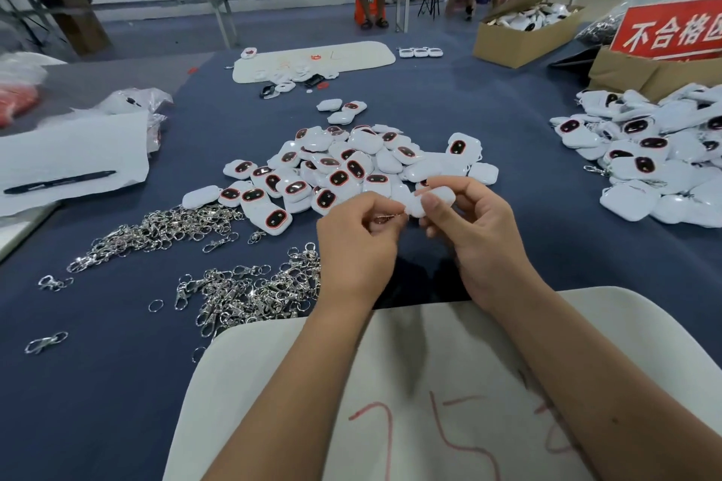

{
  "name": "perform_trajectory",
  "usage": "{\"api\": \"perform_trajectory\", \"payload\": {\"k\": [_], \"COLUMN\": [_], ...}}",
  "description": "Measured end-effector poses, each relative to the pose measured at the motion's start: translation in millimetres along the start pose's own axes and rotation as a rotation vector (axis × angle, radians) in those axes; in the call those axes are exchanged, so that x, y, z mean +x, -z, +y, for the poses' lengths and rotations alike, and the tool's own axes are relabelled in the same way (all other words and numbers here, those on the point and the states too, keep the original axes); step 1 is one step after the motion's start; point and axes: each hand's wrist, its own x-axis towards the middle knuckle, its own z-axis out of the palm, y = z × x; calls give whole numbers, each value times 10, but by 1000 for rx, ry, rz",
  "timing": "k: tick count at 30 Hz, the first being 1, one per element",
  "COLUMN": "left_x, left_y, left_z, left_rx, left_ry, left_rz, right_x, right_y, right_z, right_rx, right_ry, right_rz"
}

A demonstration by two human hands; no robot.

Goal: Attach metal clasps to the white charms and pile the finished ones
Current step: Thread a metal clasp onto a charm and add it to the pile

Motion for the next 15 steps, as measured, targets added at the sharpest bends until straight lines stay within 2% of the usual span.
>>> {"api": "perform_trajectory", "payload": {"k": [4,8,11,15], "left_x": [-4,-29,1,14], "left_y": [-53,-67,-34,46], "left_z": [49,79,59,33], "left_rx": [-542,-670,-469,71], "left_ry": [304,357,258,-101], "left_rz": [19,5,2,-69], "right_x": [20,28,20,-4], "right_y": [5,12,12,7], "right_z": [-31,-28,-32,-19], "right_rx": [200,236,199,46], "right_ry": [-93,-104,-90,-13], "right_rz": [-24,-25,-13,-10]}}
